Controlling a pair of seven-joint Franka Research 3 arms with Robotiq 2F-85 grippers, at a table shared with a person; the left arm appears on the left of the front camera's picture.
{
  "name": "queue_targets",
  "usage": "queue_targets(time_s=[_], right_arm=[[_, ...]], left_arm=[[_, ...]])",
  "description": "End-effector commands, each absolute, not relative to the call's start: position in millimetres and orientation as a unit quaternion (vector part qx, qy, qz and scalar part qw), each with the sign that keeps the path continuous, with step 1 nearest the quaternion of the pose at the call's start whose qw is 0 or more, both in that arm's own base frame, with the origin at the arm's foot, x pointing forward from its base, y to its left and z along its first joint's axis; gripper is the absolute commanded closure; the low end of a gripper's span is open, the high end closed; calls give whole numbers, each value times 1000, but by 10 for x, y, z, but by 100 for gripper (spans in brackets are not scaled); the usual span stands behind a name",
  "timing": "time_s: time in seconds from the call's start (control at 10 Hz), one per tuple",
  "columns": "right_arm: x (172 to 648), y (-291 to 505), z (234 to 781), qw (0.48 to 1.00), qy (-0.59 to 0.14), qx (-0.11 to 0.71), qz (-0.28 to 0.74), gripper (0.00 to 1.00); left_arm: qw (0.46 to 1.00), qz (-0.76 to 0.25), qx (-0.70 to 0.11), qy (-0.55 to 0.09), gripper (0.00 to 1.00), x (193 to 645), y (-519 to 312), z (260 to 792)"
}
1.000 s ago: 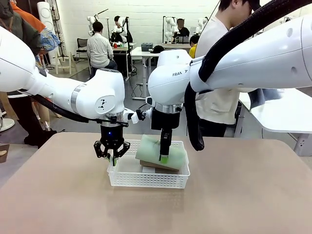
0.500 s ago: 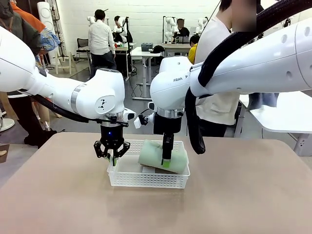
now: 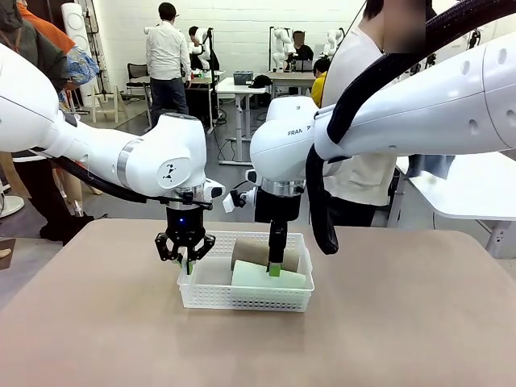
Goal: Clean and organize the cups into the basket.
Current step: Pick up the Reusable plastic cup from the right side of the table and stack it inside the Organizing basket in the center of the table.
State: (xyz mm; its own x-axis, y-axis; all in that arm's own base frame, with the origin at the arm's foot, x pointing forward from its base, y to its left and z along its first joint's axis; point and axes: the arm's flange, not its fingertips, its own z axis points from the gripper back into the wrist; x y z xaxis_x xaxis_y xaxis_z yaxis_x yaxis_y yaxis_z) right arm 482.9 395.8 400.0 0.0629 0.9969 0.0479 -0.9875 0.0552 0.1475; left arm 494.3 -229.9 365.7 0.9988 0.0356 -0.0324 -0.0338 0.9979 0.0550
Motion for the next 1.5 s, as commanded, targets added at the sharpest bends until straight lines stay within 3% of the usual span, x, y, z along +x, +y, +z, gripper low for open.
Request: queue_targets(time_s=[0.0,0.1,0.3,0.5,0.7,0.9,1.2,1.4], right_arm=[[4760,3867,4134,724,4,79,685,0],[4716,3750,4315,725,-27,73,684,0],[4573,3073,4923,738,-161,75,651,0],[4517,2227,5110,732,-234,136,625,0],[4478,1363,4949,708,-299,187,613,0],[4400,616,4581,644,-362,221,637,0],[4299,-288,3824,609,-448,271,595,0],[4221,-550,3561,620,-482,300,542,0]], left_arm=[[999,12,27,11,100,4947,-2293,3671],[999,12,27,11,100,4947,-2293,3671],[999,12,27,11,100,4947,-2293,3671],[999,12,27,11,100,4947,-2293,3671],[999,12,27,11,100,4947,-2293,3671],[999,12,27,11,100,4947,-2293,3671],[999,12,27,11,100,4947,-2293,3671],[999,12,27,11,100,4947,-2293,3671]])
